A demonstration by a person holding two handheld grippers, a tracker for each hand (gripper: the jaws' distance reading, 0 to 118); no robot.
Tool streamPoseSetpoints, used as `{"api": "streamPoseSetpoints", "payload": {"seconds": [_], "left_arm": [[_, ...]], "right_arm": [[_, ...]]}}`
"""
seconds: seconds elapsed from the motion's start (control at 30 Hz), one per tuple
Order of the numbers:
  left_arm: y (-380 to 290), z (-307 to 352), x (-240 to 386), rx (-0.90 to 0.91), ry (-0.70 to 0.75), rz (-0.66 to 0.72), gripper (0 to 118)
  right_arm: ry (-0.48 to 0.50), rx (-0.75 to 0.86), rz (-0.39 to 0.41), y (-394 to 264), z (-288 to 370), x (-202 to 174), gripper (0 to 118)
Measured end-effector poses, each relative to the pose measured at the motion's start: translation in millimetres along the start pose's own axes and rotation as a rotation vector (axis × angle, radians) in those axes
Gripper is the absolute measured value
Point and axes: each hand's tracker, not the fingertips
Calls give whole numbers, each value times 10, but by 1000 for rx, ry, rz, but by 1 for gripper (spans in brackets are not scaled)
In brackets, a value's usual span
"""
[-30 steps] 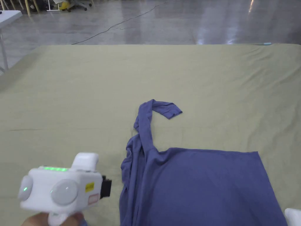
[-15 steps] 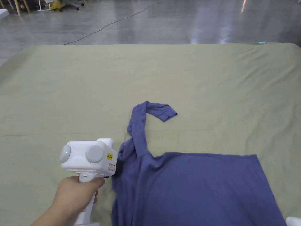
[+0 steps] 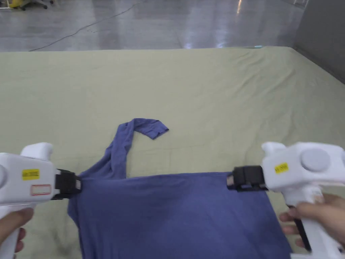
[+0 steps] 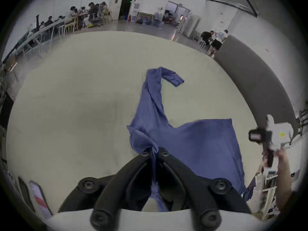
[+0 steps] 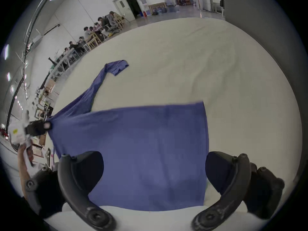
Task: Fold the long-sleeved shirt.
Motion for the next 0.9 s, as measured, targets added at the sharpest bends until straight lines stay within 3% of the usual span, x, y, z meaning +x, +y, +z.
{"api": "streamPoseSetpoints", "payload": {"seconds": [0.13,0.17,0.2,0.27,0.33,0.37,0.47,0.53,0.67,0.8,0.9], "left_arm": [[26,96,-5,-1,17,-16,0],[43,82,-20,-6,22,-14,0],[41,73,-21,-11,30,-11,0],[39,48,-19,-20,37,-10,0],[49,12,-44,-28,46,-2,0],[46,-3,-48,-31,49,2,0],[51,-48,-75,-43,58,6,0],[40,-47,-35,-48,76,1,0],[53,110,20,-25,53,21,0],[225,451,197,18,54,-27,0],[490,798,354,76,49,-87,0]], "right_arm": [[-91,-118,-73,485,-517,185,118],[-120,-154,-101,557,-657,244,111],[-148,-171,-139,600,-768,289,91],[-166,-199,-177,644,-920,327,38],[-231,-201,-186,637,-999,307,38],[-199,-194,-170,621,-999,266,37],[-256,-198,-107,610,-920,175,33],[-280,-223,-48,548,-906,103,0],[-218,-143,-9,424,-574,-7,0],[-123,-40,37,438,184,-111,0],[-142,66,140,529,916,-280,0]]}}
